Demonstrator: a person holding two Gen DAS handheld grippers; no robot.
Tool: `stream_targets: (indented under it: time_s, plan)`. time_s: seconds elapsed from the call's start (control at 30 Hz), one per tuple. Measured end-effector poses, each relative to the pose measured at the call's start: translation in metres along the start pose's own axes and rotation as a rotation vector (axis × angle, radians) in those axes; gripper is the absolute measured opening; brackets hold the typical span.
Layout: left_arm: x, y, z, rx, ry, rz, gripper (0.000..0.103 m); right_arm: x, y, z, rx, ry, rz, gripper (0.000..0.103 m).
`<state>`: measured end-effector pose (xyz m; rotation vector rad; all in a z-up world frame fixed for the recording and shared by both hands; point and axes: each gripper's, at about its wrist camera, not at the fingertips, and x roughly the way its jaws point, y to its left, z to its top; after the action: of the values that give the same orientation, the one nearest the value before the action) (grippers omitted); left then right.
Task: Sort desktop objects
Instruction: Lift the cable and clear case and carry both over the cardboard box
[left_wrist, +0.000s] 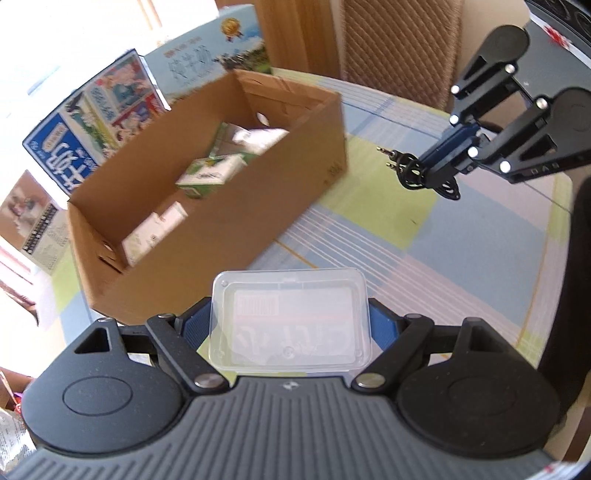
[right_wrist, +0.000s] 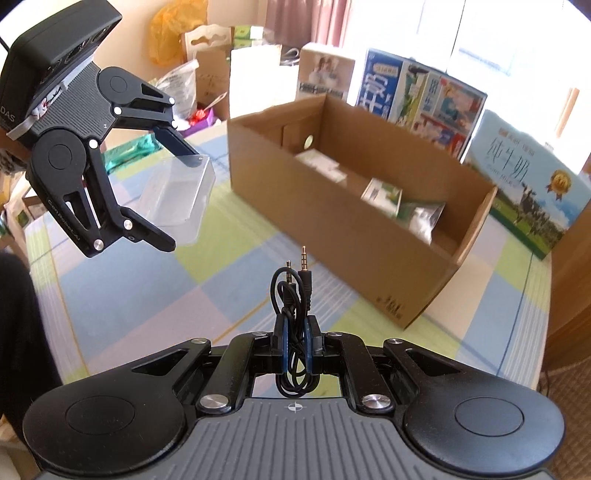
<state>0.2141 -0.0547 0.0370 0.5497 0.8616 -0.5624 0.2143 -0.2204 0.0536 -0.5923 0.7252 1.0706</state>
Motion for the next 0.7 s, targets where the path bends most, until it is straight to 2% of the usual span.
stream_targets:
  time_s: [0.43, 0.7]
  plan:
    - [-0.02, 0.049, 0.045, -0.086, -0.082, 0.074, 0.083, -0.01, -0.031, 0.057, 0.026, -0.098, -0.054, 0.005]
    - [-0.017, 0.077, 0.065, -0.171, -0.102, 0.099, 0.083, -0.007, -0.054, 0.085, 0.083, -0.136, -0.077, 0.005]
